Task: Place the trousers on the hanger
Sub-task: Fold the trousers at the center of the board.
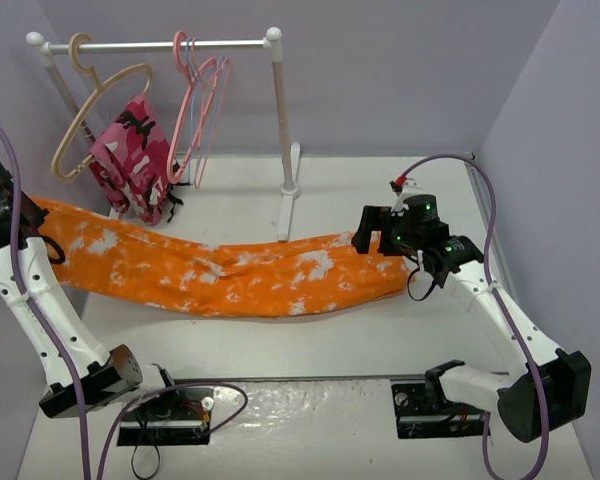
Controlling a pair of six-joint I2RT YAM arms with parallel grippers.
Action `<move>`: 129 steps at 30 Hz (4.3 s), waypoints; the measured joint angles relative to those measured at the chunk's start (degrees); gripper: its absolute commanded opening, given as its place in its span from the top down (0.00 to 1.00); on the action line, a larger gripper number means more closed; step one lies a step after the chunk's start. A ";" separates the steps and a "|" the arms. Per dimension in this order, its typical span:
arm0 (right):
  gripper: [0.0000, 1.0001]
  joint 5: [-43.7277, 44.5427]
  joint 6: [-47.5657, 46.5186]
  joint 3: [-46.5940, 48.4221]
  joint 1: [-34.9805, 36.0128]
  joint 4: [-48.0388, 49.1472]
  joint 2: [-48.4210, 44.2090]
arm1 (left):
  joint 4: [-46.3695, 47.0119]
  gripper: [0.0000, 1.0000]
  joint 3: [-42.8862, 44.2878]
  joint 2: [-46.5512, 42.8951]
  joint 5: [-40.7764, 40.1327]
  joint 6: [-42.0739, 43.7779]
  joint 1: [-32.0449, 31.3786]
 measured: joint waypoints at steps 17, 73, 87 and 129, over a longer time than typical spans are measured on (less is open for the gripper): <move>0.01 4.90 -1.87 0.01 -0.11 -2.21 -0.26 | 22.38 1.00 -27.35 -10.10 42.38 -21.09 -30.92; 0.01 21.92 1.42 -0.59 -2.67 -8.98 -17.67 | 66.20 0.40 -20.51 42.49 30.17 -42.62 -74.04; 0.78 5.80 2.16 -1.45 -2.68 -1.17 -1.91 | 54.87 0.63 -40.65 9.53 19.24 -25.25 -68.07; 0.74 5.14 9.96 -14.81 -20.30 16.26 4.47 | 55.53 0.90 -63.23 11.43 19.90 -26.07 -60.32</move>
